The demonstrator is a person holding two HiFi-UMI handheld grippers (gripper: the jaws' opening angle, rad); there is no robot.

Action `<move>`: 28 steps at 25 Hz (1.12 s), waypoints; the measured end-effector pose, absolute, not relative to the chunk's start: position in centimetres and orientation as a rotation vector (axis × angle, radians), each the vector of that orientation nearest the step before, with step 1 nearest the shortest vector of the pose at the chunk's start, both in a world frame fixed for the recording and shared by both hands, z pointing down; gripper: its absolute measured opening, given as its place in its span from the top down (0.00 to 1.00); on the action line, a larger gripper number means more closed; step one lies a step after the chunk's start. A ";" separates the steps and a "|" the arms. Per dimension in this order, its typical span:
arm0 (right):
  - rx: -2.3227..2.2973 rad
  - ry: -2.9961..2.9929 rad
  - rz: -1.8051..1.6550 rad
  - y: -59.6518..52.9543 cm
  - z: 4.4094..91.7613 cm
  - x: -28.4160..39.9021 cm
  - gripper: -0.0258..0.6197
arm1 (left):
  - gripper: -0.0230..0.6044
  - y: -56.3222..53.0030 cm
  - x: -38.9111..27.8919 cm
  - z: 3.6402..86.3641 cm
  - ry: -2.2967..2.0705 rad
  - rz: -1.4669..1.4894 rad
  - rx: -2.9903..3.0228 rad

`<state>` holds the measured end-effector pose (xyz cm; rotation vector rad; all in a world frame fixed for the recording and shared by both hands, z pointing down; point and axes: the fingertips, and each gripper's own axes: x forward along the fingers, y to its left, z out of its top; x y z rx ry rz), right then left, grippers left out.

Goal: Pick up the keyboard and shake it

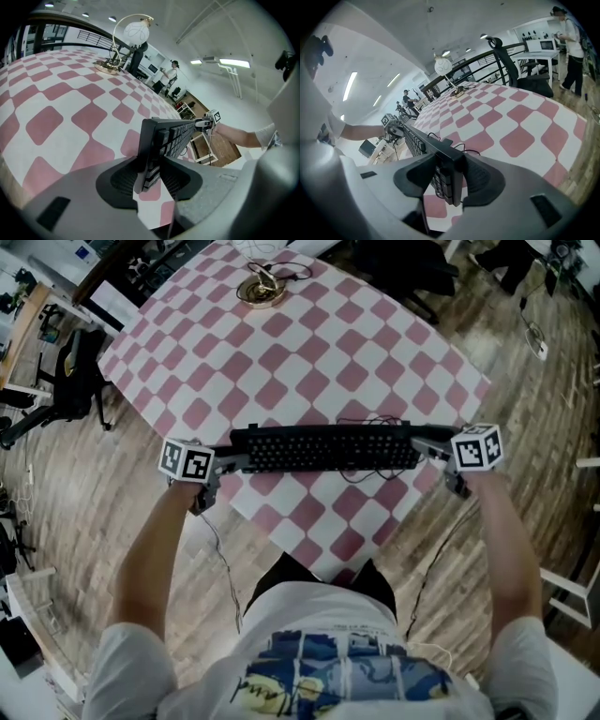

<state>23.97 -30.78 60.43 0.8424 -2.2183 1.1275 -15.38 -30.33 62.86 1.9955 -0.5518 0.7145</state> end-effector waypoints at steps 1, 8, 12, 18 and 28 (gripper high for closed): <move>0.843 -2.210 1.137 -30.9 61.1 24.2 0.69 | 0.74 -30.5 -15.3 63.2 -0.549 0.717 1.986; 0.862 -2.250 1.200 -32.6 62.0 23.6 0.69 | 0.74 -31.8 -15.2 64.7 -0.551 0.689 1.939; 0.895 -2.246 1.265 -33.0 62.9 23.8 0.68 | 0.74 -32.8 -15.0 65.3 -0.580 0.657 1.918; 0.949 -2.234 1.279 -33.7 63.7 24.0 0.67 | 0.74 -33.7 -15.0 66.2 -0.607 0.615 1.893; 1.103 -2.148 1.247 -33.6 65.3 25.3 0.66 | 0.72 -34.4 -14.6 66.8 -0.686 0.578 1.862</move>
